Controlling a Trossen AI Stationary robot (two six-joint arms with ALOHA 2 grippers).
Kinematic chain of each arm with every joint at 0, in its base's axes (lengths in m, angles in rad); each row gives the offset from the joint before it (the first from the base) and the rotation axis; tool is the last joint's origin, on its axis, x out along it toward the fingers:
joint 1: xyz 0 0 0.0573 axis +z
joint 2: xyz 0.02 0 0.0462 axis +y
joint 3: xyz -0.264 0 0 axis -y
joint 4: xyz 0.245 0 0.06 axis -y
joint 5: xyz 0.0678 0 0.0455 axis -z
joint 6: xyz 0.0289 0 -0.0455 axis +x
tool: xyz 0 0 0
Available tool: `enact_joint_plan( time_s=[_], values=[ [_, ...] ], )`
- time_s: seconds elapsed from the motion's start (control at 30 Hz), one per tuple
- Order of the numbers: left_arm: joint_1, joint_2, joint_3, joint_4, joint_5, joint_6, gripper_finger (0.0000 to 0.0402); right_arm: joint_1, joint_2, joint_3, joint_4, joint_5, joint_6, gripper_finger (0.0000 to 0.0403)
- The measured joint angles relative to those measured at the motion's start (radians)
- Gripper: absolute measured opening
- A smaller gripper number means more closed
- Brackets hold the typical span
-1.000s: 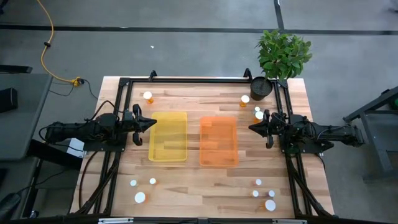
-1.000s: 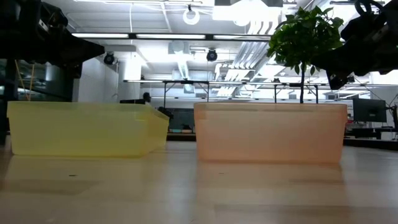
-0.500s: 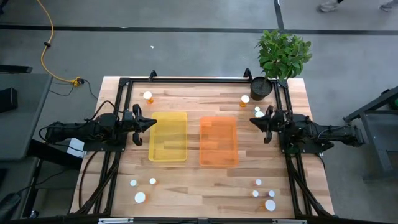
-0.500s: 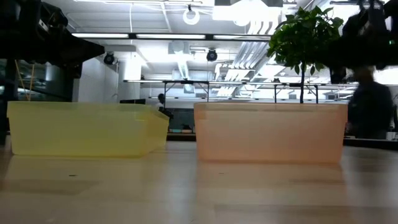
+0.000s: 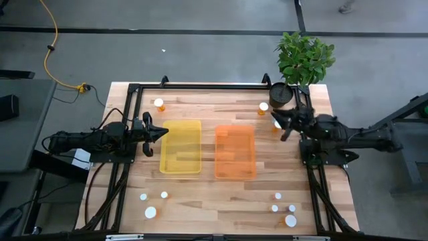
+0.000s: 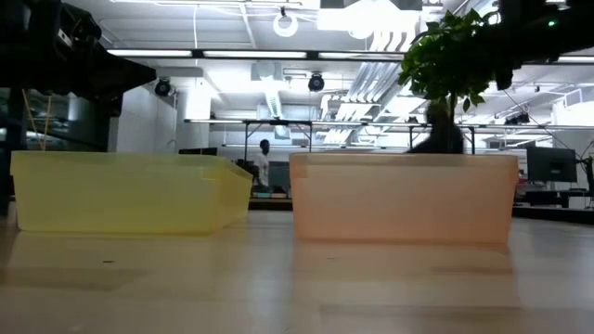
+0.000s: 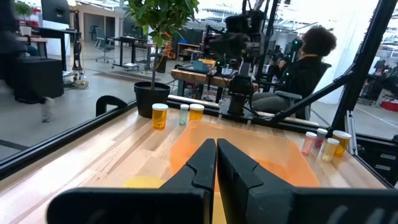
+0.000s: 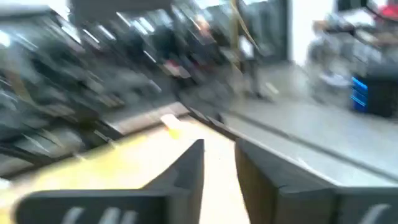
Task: Pick and place medicine bottles into bin by pill shape (circle, oval)
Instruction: Put the orange capsule bottle into the orange bin
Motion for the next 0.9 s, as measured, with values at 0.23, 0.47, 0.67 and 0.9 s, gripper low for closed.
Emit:
enact_joint_plan(
  time_s=[0.23,0.47,0.67,0.9],
  values=[
    [0.0,0.0,0.0,0.0,0.0,-0.001,0.0005,0.0,0.223,0.247,-0.532,0.17,0.286,0.0231],
    [0.0,0.0,0.0,0.0,0.0,-0.027,0.0005,-0.015,0.389,0.372,-0.863,0.137,0.517,0.0318],
    [0.0,0.0,0.0,0.0,0.0,-0.036,0.0005,-0.121,0.499,0.374,-0.949,0.054,0.591,0.0332],
    [0.0,0.0,0.0,0.0,0.0,-0.052,0.0005,-0.28,0.606,0.374,-0.945,-0.115,0.528,0.0332]
  ],
)
